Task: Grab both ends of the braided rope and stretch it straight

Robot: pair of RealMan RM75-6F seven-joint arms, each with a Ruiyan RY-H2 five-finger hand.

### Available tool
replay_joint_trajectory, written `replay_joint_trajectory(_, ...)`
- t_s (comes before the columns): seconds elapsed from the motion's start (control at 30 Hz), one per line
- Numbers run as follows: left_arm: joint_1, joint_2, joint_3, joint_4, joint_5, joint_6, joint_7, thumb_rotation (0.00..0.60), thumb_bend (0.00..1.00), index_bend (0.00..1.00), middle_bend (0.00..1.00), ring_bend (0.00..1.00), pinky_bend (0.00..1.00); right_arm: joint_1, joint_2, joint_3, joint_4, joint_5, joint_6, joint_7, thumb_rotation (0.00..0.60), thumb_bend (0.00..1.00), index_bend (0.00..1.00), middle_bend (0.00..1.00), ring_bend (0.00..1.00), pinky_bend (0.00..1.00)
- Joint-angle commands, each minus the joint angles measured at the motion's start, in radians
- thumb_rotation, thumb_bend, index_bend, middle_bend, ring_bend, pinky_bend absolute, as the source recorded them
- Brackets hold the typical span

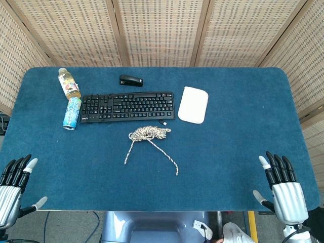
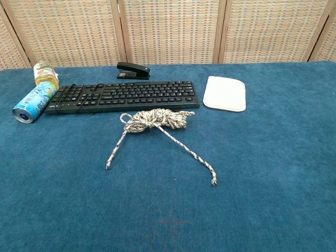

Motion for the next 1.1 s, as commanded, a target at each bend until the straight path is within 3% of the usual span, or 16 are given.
replay_joint_trajectory(0.03, 0.001, -0.001, 0.0, 0.001, 0.002, 0.001, 0.001, 0.6, 0.0, 0.0, 0.0, 0.0, 0.0, 0.003, -0.001, -0.001, 0.001, 0.0, -0.005, -0.001, 0.6, 0.0, 0.0, 0.0, 0.0, 0.0)
replay_joint_trajectory(0.4, -0.002, -0.009, -0.008, -0.001, -0.01, -0.003, 0.018, 0.6, 0.0, 0.0, 0.0, 0.0, 0.0, 0.029, -0.017, -0.005, -0.008, 0.013, -0.069, -0.035, 0.6, 0.0, 0.01, 0.0, 0.0, 0.0)
replay_joint_trajectory(0.5, -0.007, -0.014, -0.017, -0.003, -0.025, -0.013, 0.026, 0.6, 0.0, 0.0, 0.0, 0.0, 0.0, 0.078, -0.022, 0.011, -0.047, 0.039, -0.158, -0.074, 0.6, 0.0, 0.08, 0.0, 0.0, 0.0)
replay_joint_trajectory(0.6, -0.014, -0.02, -0.024, -0.007, -0.042, -0.028, 0.04, 0.6, 0.0, 0.0, 0.0, 0.0, 0.0, 0.142, -0.057, 0.08, -0.078, 0.101, -0.235, -0.176, 0.6, 0.0, 0.19, 0.0, 0.0, 0.0)
replay_joint_trajectory(0.7, -0.022, -0.028, -0.031, -0.012, -0.061, -0.047, 0.061, 0.6, 0.0, 0.0, 0.0, 0.0, 0.0, 0.222, -0.136, 0.149, -0.097, 0.199, -0.33, -0.267, 0.6, 0.0, 0.29, 0.0, 0.0, 0.0)
replay_joint_trajectory(0.73, -0.029, -0.036, -0.035, -0.014, -0.075, -0.065, 0.082, 0.6, 0.0, 0.0, 0.0, 0.0, 0.0, 0.295, -0.196, 0.189, -0.115, 0.319, -0.45, -0.287, 0.6, 0.0, 0.31, 0.0, 0.0, 0.0)
replay_joint_trajectory(0.83, -0.04, -0.052, -0.047, -0.022, -0.108, -0.089, 0.118, 0.6, 0.0, 0.0, 0.0, 0.0, 0.0, 0.389, -0.275, 0.257, -0.106, 0.526, -0.535, -0.419, 0.6, 0.0, 0.35, 0.0, 0.0, 0.0)
replay_joint_trajectory(1.1, -0.059, -0.069, -0.071, -0.031, -0.182, -0.129, 0.158, 0.6, 0.0, 0.0, 0.0, 0.0, 0.0, 0.531, -0.423, 0.293, -0.039, 0.799, -0.557, -0.608, 0.6, 0.0, 0.4, 0.0, 0.0, 0.0)
